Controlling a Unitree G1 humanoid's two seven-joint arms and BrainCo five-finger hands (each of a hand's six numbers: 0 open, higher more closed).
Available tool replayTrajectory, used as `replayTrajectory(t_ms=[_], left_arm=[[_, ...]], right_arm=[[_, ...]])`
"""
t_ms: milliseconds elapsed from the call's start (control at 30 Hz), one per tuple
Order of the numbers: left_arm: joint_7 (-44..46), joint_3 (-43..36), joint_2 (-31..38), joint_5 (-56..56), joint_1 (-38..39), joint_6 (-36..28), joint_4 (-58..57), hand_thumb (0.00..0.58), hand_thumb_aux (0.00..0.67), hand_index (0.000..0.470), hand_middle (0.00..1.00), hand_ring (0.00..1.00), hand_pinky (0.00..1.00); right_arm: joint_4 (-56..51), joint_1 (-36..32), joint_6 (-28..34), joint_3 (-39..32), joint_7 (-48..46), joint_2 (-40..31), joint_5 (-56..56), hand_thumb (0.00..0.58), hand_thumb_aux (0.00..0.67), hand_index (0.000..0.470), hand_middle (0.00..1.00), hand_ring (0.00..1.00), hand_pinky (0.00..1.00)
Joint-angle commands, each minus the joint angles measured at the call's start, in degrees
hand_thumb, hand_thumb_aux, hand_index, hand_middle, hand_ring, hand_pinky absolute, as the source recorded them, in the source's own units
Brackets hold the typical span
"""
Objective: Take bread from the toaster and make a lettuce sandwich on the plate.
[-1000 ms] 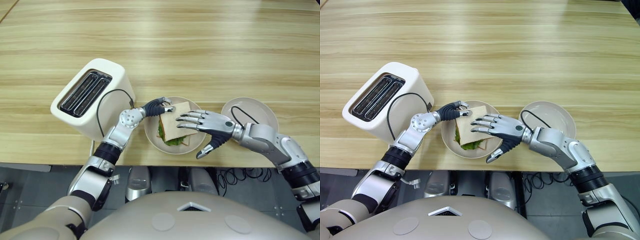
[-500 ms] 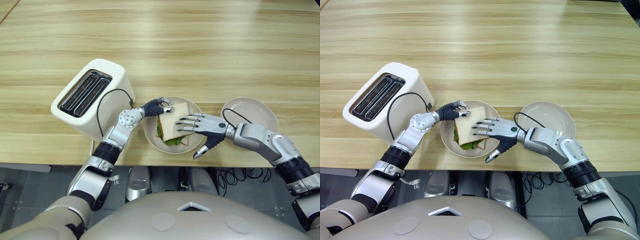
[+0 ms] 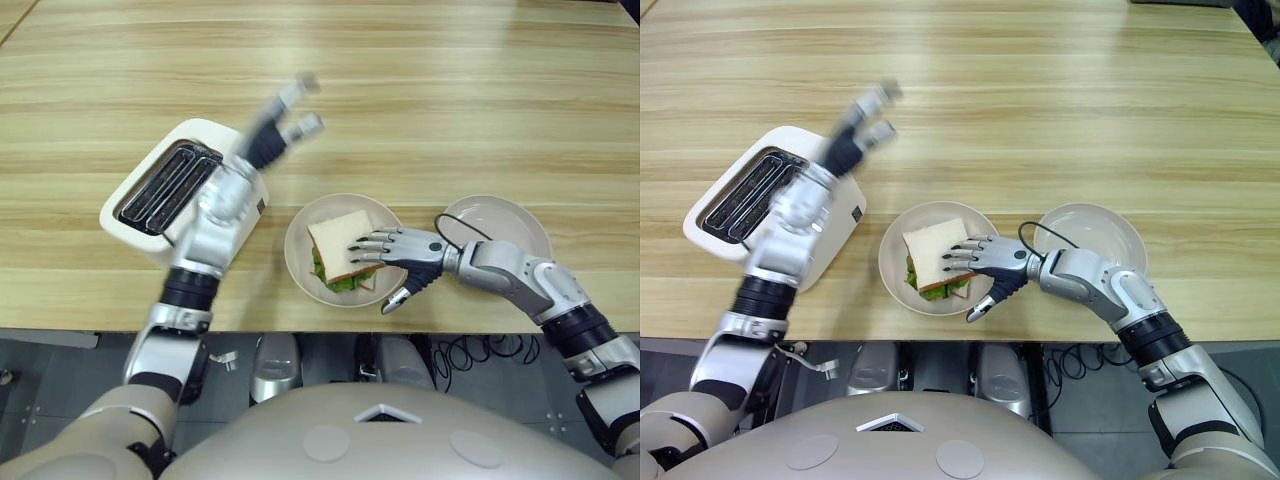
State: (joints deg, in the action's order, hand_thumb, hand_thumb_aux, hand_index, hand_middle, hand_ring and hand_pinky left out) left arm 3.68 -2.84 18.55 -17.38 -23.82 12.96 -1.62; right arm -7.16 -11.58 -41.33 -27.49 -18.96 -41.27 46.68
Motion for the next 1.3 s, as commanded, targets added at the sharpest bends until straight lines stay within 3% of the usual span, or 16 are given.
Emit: replayTrajectory(t_ms=[33,267,300,333,367,400,433,467,500,600,633,767,1000,1300], left_arm=[[-0.6,4.5,2.2,0.7,2.1,0.2,9.3,0.0,0.0,0.0,0.0,0.0,0.0],[4.7,5.9,5.5,3.8,8.8,1.0,13.4,0.0,0.0,0.0,0.0,0.0,0.0],[6.0,5.6,6.1,4.2,10.0,1.5,13.5,0.023,0.013,0.009,0.0,0.0,0.0],[8.0,5.0,7.2,5.0,12.1,1.9,14.3,0.46,0.365,0.251,0.0,0.0,0.0],[9.2,4.7,7.9,5.5,13.5,2.2,14.8,0.567,0.57,0.391,0.0,0.0,0.0],[10.4,4.7,8.5,6.3,15.0,2.4,15.5,0.58,0.67,0.46,0.22,0.22,0.22],[11.4,5.0,8.9,7.3,16.4,2.3,16.3,0.58,0.67,0.46,0.22,0.22,0.22],[12.2,5.4,9.3,8.3,17.6,2.2,17.0,0.58,0.67,0.46,0.45,0.45,0.45],[12.7,6.0,9.6,9.2,19.0,2.4,17.6,0.58,0.67,0.46,1.0,1.0,1.0],[14.8,7.1,10.9,11.4,23.1,3.7,18.6,0.58,0.67,0.46,1.0,1.0,1.0],[16.0,7.1,11.5,12.5,24.9,4.1,19.1,0.58,0.67,0.46,1.0,1.0,1.0],[27.1,2.3,16.8,18.0,35.0,5.5,21.9,0.58,0.67,0.46,1.0,1.0,1.0],[36.1,-3.2,22.7,17.3,45.6,3.6,23.0,0.58,0.67,0.46,1.0,1.0,1.0],[34.6,-10.8,21.1,5.9,46.5,4.1,14.3,0.58,0.67,0.46,1.0,1.0,1.0]], right_arm=[[-5.9,1.4,0.5,-4.2,-2.5,0.3,2.8,0.0,0.0,0.0,0.0,0.0,0.0],[-7.0,-0.8,-3.9,3.1,2.9,2.5,-11.4,0.0,0.0,0.0,0.0,0.0,0.0],[-6.1,-1.1,-4.2,5.1,3.9,2.2,-13.3,0.0,0.0,0.0,0.0,0.0,0.0],[-4.2,-1.5,-4.5,8.2,5.2,1.8,-16.4,0.0,0.0,0.0,0.0,0.0,0.0],[-2.9,-1.9,-4.7,10.2,6.1,1.6,-18.5,0.0,0.0,0.0,0.0,0.0,0.0],[-1.5,-2.2,-4.7,12.5,6.9,1.6,-20.6,0.0,0.0,0.0,0.0,0.0,0.0],[-0.5,-2.6,-5.0,14.4,7.9,1.8,-22.3,0.0,0.0,0.0,0.0,0.0,0.0],[0.5,-3.0,-5.0,16.3,8.5,2.2,-25.0,0.0,0.0,0.0,0.0,0.0,0.0],[1.9,-3.1,-4.7,18.2,8.7,2.7,-28.6,0.0,0.0,0.0,0.0,0.0,0.0],[5.0,-2.1,-3.9,21.2,8.4,4.3,-36.1,0.0,0.0,0.0,0.0,0.0,0.0],[5.4,-1.4,-3.7,21.4,7.6,4.5,-37.2,0.58,0.67,0.46,1.0,1.0,1.0],[5.7,4.1,-3.4,20.0,1.3,1.2,-37.3,0.58,0.67,0.46,1.0,1.0,1.0],[8.2,16.1,-0.6,13.4,-11.4,-5.9,-35.7,0.58,0.67,0.46,1.0,1.0,1.0],[9.8,23.9,6.2,10.1,-16.4,-7.0,-26.4,0.58,0.67,0.46,1.0,1.0,1.0]])
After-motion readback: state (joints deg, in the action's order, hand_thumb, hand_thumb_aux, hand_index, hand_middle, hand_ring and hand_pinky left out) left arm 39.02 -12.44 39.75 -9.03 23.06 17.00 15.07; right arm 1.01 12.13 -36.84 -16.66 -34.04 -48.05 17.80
